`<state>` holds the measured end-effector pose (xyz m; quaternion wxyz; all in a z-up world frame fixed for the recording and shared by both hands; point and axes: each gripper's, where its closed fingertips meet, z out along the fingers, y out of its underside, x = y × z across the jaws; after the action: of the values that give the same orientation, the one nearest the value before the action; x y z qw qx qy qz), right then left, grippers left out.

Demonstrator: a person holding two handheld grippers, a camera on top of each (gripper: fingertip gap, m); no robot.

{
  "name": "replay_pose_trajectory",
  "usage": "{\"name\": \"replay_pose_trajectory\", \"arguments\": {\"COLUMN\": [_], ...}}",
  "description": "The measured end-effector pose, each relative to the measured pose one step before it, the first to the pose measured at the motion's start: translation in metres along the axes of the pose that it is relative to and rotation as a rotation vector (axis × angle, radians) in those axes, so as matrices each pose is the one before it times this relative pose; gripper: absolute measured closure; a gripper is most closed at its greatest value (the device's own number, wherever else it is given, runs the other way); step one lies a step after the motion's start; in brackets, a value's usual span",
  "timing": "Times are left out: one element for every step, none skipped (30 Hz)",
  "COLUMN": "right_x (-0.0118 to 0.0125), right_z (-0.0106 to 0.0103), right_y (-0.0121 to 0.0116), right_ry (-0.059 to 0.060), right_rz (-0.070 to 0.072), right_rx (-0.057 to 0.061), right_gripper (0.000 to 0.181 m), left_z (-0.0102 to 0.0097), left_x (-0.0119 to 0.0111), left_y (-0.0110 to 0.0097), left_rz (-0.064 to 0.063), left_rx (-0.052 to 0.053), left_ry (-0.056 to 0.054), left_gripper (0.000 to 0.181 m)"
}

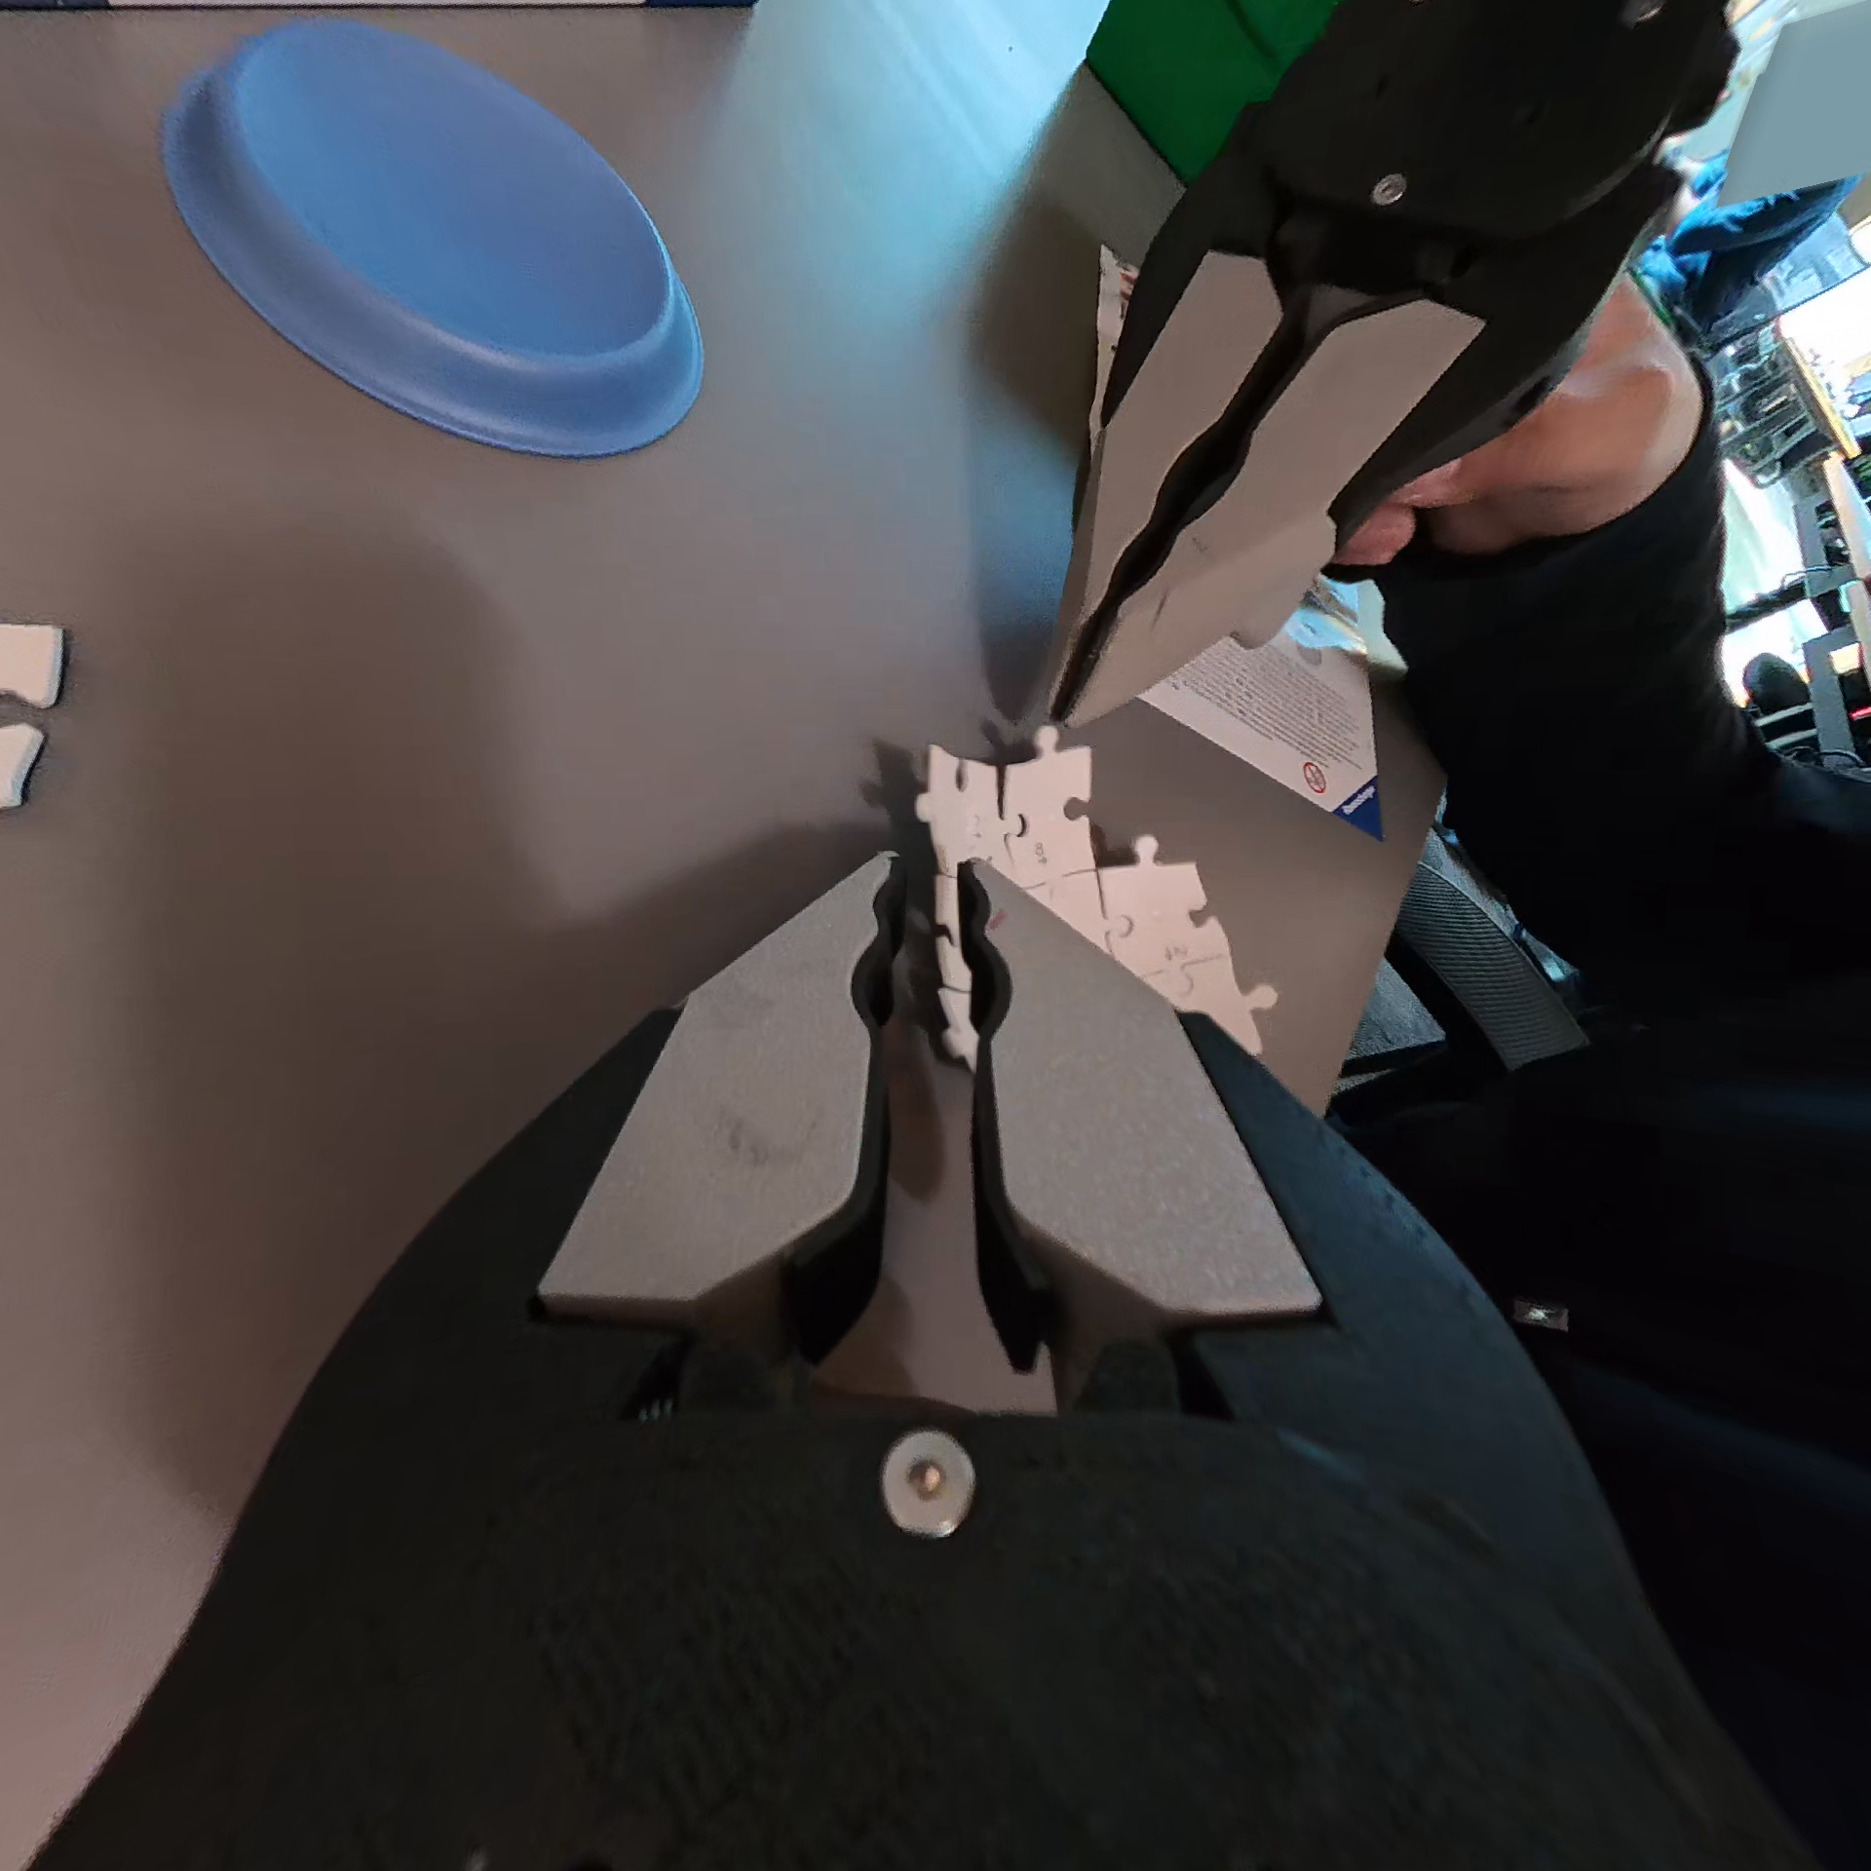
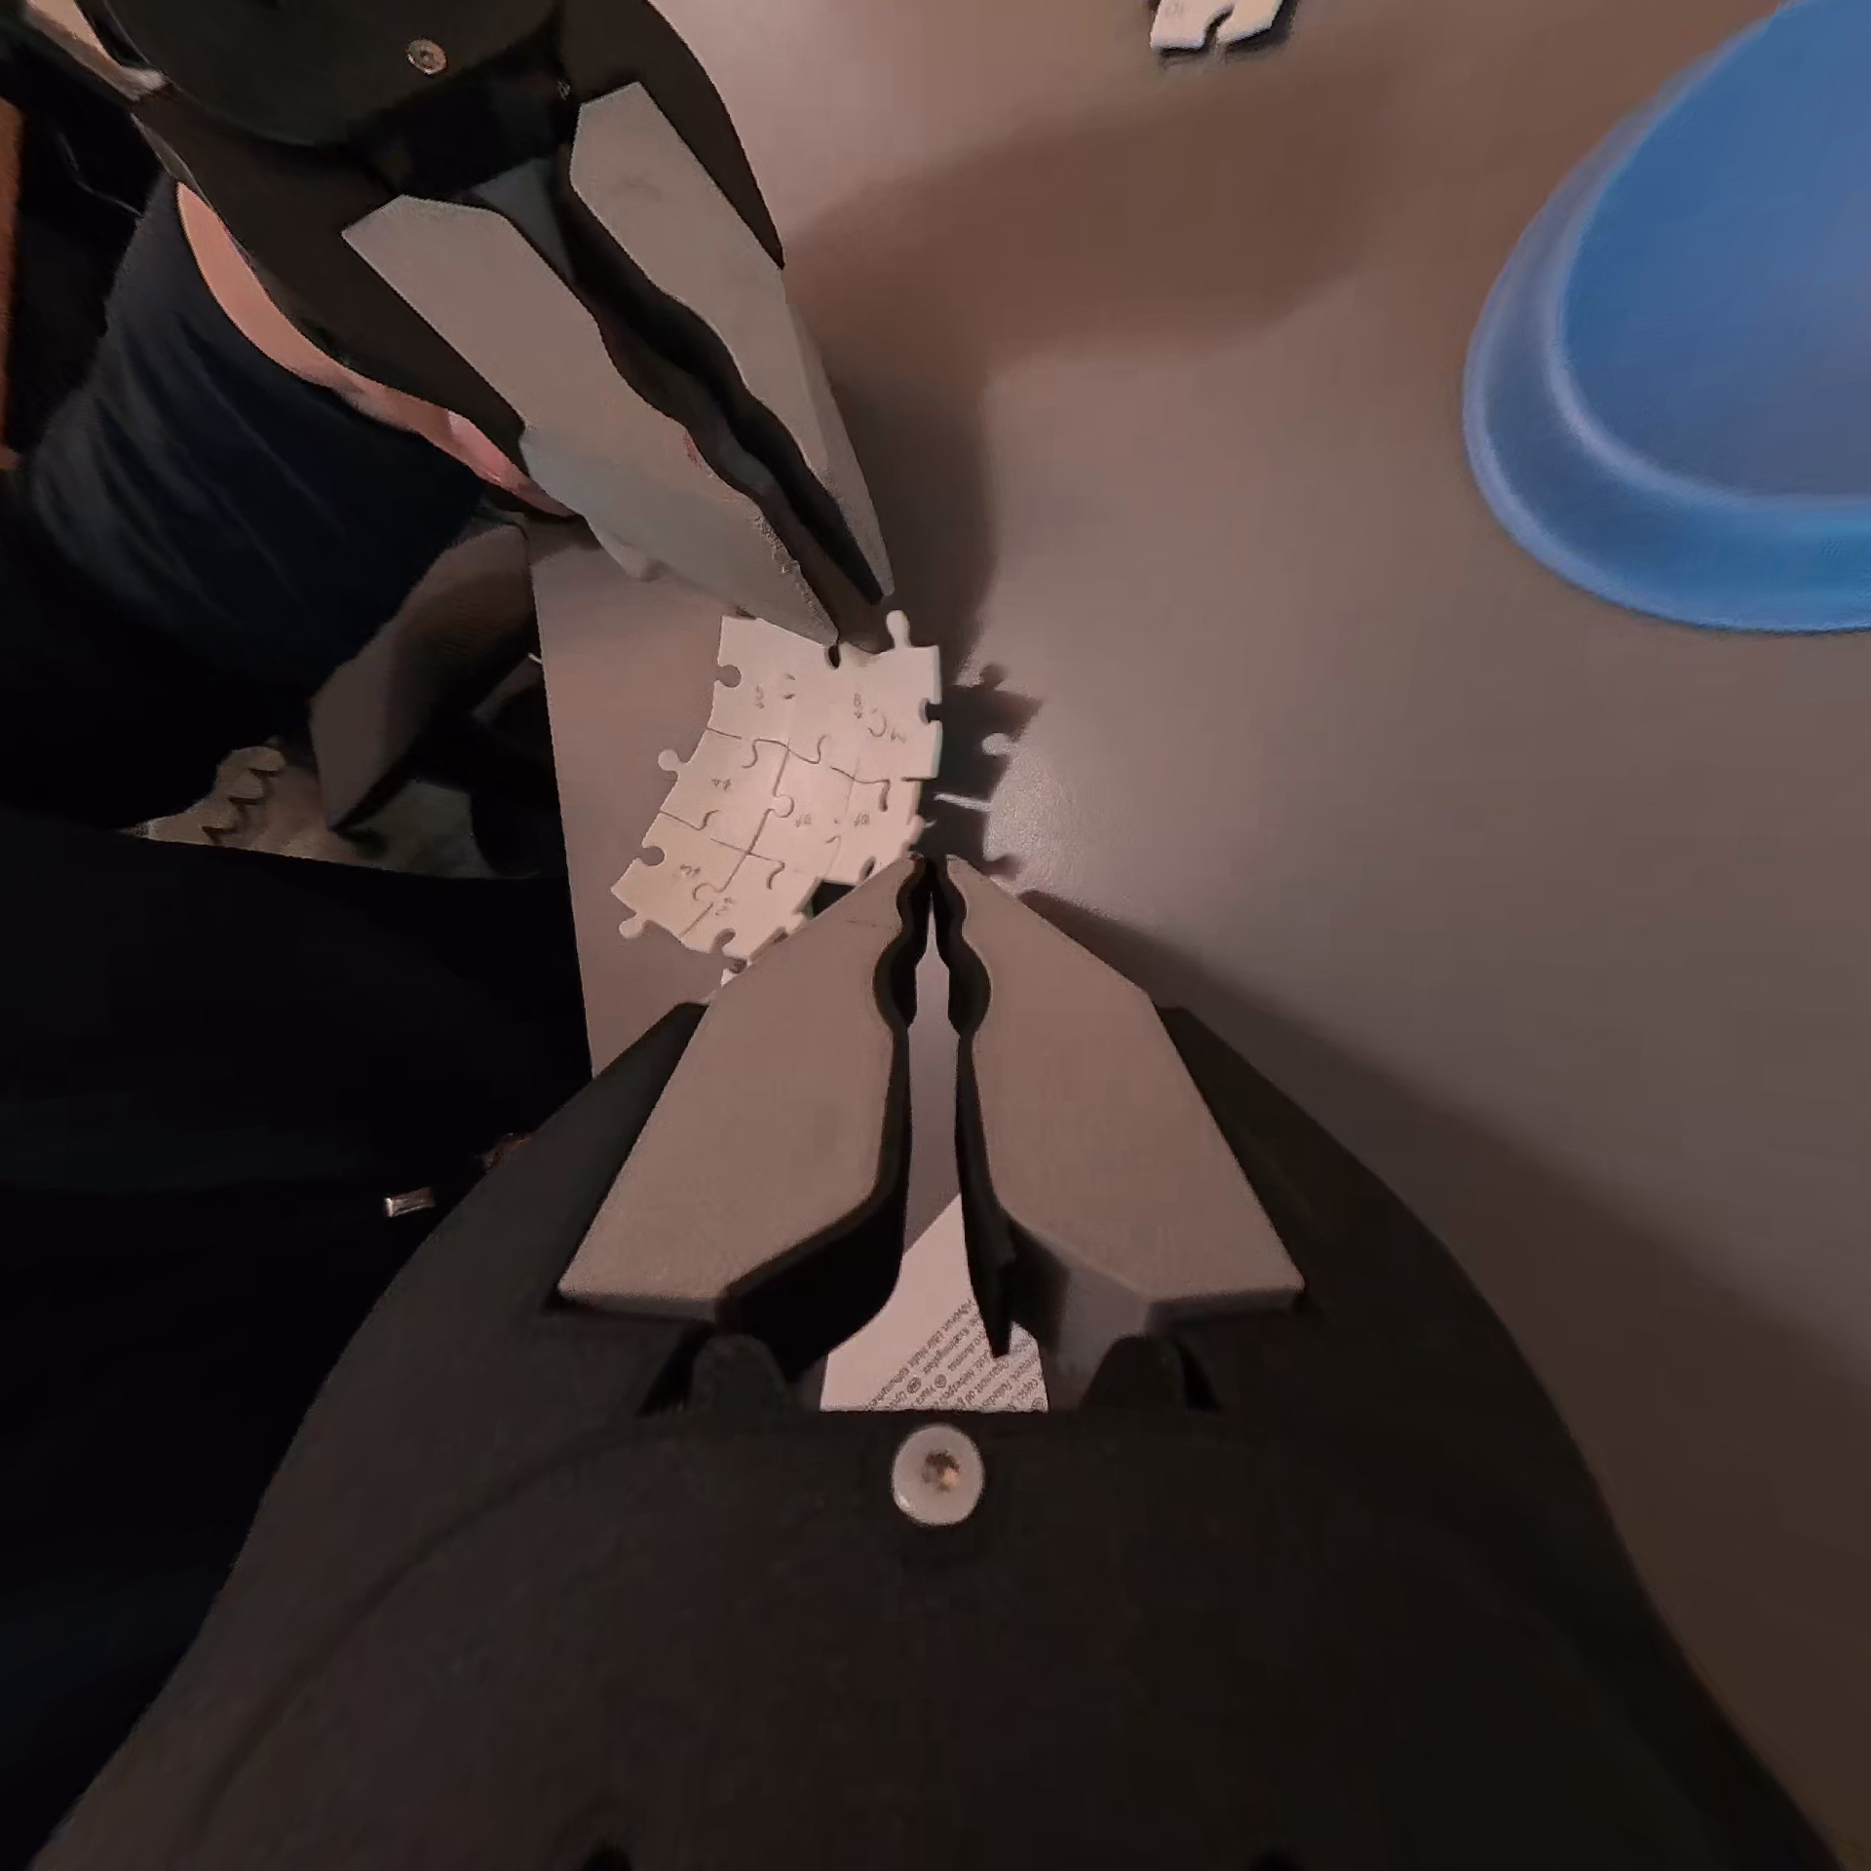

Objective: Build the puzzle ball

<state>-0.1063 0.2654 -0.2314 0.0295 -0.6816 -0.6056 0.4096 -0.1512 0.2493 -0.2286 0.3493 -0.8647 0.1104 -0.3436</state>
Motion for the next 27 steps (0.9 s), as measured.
{"name": "replay_pose_trajectory", "arguments": {"right_x": [0.00032, 0.00041, 0.00092, 0.00093, 0.0, -0.00459, -0.00566, -0.00283, 0.00063, 0.00011, -0.00124, -0.00093, 0.00013, -0.00001, -0.00111, -0.00176, -0.00279, -0.00337, -0.00287, -0.00235, -0.00202, -0.00199, -0.00167, -0.00082, -0.00007, -0.00017, -0.00086], "right_z": [0.00072, 0.00094, 0.00114, 0.0017, 0.00229, 0.002, 0.00128, -0.00005, -0.00163, -0.00247, -0.0024, -0.00164, -0.00037, 0.00107, 0.00253, 0.0033, 0.00363, 0.00349, 0.00309, 0.00286, 0.00263, 0.00257, 0.00256, 0.00246, 0.00226, 0.00201, 0.00209], "right_y": [0.00111, 0.00063, 0.00035, 0.00061, 0.00185, 0.00161, 0.00041, -0.00013, -0.00123, -0.00215, -0.00197, -0.0015, -0.00014, 0.00134, 0.00161, 0.0018, 0.00134, 0.0006, 0.00049, 0.0004, 0.00019, 0.00059, 0.00107, 0.0011, 0.00082, 0.00064, 0.00125], "right_ry": [-0.005, -0.0036, -0.0009, 0.0007, -0.004, -0.0348, -0.0417, -0.0241, -0.0017, -0.0045, -0.0133, -0.0099, -0.0014, 0.0002, -0.0043, -0.0059, -0.0096, -0.0101, -0.0057, -0.0028, -0.0036, -0.0068, -0.0088, -0.0054, -0.0007, -0.0019, -0.0051], "right_rz": [0.0077, 0.0058, 0.0061, 0.0061, 0.0061, 0.0062, 0.0104, 0.0098, 0.0091, 0.0054, 0.0053, 0.0048, 0.0028, 0.0008, -0.0004, 0.0001, -0.0029, -0.0049, -0.0058, -0.0064, -0.0046, -0.0018, 0.0006, 0.0005, -0.0009, -0.002, -0.0015], "right_rx": [0.0003, 0.0015, 0.0025, -0.0007, -0.0082, -0.008, -0.0018, 0.0006, 0.0091, 0.0156, 0.0152, 0.0122, 0.0041, -0.0058, -0.0089, -0.0111, -0.0108, -0.0075, -0.007, -0.0063, -0.0045, -0.0051, -0.0065, -0.0062, -0.0042, -0.0036, -0.0068], "right_gripper": [0.181, 0.181, 0.181, 0.181, 0.168, 0.162, 0.156, 0.152, 0.15, 0.148, 0.146, 0.145, 0.145, 0.144, 0.144, 0.143, 0.144, 0.144, 0.144, 0.145, 0.145, 0.147, 0.15, 0.155, 0.159, 0.163, 0.166], "left_z": [0.00163, 0.00164, 0.0014, 0.00104, 0.00076, 0.00044, 0.00025, 0.00011, -0.00026, -0.0003, -0.00028, -0.00027, -0.00045, -0.00029, -0.00016, -0.00025, -0.00015, 0.00002, 0.00011, 0.0001, 0.00022, 0.00025, 0.00005, 0.00001, 0.00012, 0.0001, 0.00018], "left_x": [0.0004, 0.00102, 0.00116, 0.00098, 0.00116, 0.00167, 0.00168, 0.00108, 0.00019, -0.00003, 0.00005, 0.00006, 0.00007, 0.00047, 0.00077, 0.00078, 0.00073, 0.00114, 0.00091, 0.00082, 0.00108, 0.00137, 0.00117, 0.00125, 0.00159, 0.00118, 0.00213], "left_y": [-0.00062, -0.00017, 0.00031, 0.00058, 0.00112, 0.00118, 0.0015, 0.00146, 0.00129, 0.00096, 0.00106, 0.00093, 0.00071, 0.00063, 0.00076, 0.00065, 0.00098, 0.00106, 0.00121, 0.00116, 0.00151, 0.0016, 0.00115, 0.00123, 0.00079, 0.00031, 0.00066], "left_rz": [-0.0032, -0.003, -0.0002, 0.0037, 0.0051, 0.0042, 0.0035, 0.0042, 0.0041, 0.0037, 0.0036, 0.0034, 0.0029, 0.0021, 0.0017, 0.001, 0.0004, 0.0004, -0.0001, -0.0006, 0.0001, 0.0032, 0.0048, 0.0057, 0.0067, 0.006, 0.0084], "left_rx": [-0.0029, -0.004, -0.0046, -0.0047, -0.0054, -0.0043, -0.0041, -0.0038, -0.0027, -0.0019, -0.0022, -0.0018, -0.0007, -0.0013, -0.0018, -0.002, -0.0029, -0.004, -0.0047, -0.0038, -0.0064, -0.0065, -0.0031, -0.0031, -0.001, 0.0019, -0.0003], "left_ry": [0.006, 0.0084, 0.0059, 0.0013, 0.001, 0.0036, 0.0029, -0.0012, -0.0058, -0.0063, -0.0054, -0.0046, -0.0036, 0.0002, 0.0032, 0.0034, 0.0038, 0.0055, 0.0034, 0.001, 0.0024, 0.0022, 0.0005, 0.0012, 0.0028, -0.001, 0.0046], "left_gripper": [0.173, 0.172, 0.172, 0.173, 0.173, 0.174, 0.175, 0.176, 0.176, 0.177, 0.177, 0.178, 0.178, 0.178, 0.178, 0.178, 0.177, 0.176, 0.174, 0.172, 0.169, 0.169, 0.171, 0.177, 0.179, 0.18, 0.18]}}
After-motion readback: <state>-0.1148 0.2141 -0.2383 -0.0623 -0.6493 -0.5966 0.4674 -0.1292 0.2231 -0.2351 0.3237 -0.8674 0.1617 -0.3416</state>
